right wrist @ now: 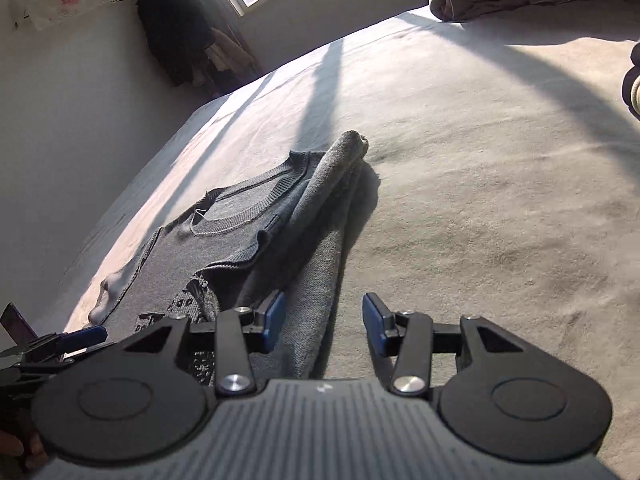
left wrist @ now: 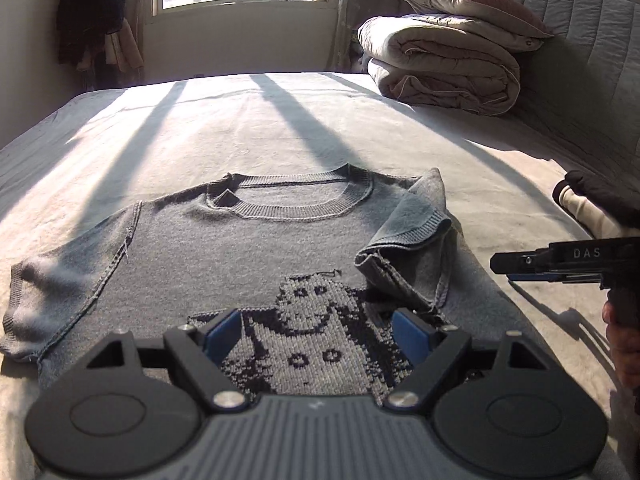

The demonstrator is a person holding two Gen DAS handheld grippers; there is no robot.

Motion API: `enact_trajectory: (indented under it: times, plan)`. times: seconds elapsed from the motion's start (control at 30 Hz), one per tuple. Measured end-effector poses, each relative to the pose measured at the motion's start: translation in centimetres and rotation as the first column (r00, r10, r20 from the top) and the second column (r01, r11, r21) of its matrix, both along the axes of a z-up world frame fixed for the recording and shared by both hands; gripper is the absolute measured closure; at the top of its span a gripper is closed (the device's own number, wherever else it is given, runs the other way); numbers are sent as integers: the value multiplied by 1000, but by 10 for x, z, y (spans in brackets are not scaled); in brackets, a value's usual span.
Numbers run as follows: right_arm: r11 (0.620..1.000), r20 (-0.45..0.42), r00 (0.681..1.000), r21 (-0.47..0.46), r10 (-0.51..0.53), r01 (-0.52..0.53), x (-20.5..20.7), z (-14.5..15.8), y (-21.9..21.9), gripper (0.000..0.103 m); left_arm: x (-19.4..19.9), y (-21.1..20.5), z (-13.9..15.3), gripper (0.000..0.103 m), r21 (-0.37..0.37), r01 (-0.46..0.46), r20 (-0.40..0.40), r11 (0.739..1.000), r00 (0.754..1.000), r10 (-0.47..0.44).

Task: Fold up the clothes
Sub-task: 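Fold the held sleeve side lengthwise over the sweater body, open right gripper, then pinch the folded edge near the collar with both grippers, then open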

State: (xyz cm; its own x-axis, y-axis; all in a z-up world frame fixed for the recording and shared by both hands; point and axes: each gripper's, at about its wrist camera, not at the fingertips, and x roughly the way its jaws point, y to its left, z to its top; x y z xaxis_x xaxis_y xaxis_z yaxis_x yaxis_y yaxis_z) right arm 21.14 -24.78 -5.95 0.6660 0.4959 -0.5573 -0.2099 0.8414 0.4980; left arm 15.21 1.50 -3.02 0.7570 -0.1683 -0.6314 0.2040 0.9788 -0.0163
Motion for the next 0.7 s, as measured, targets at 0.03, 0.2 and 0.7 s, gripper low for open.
enact_trajectory:
  times: [0.03, 0.2, 0.7]
  plan:
    - [1000, 0, 1000, 10, 10, -10, 1, -1, -1, 55, 6, -7, -2, 19, 15, 13, 6, 1000, 1000, -13]
    - [998, -10, 999, 39, 44, -44, 4, -3, -3, 55, 46, -43, -17, 22, 107, 68, 8, 992, 998, -70]
    - [998, 2, 999, 38, 40, -40, 3, -9, -3, 53, 91, -39, -36, 85, -167, 41, -3, 985, 999, -42]
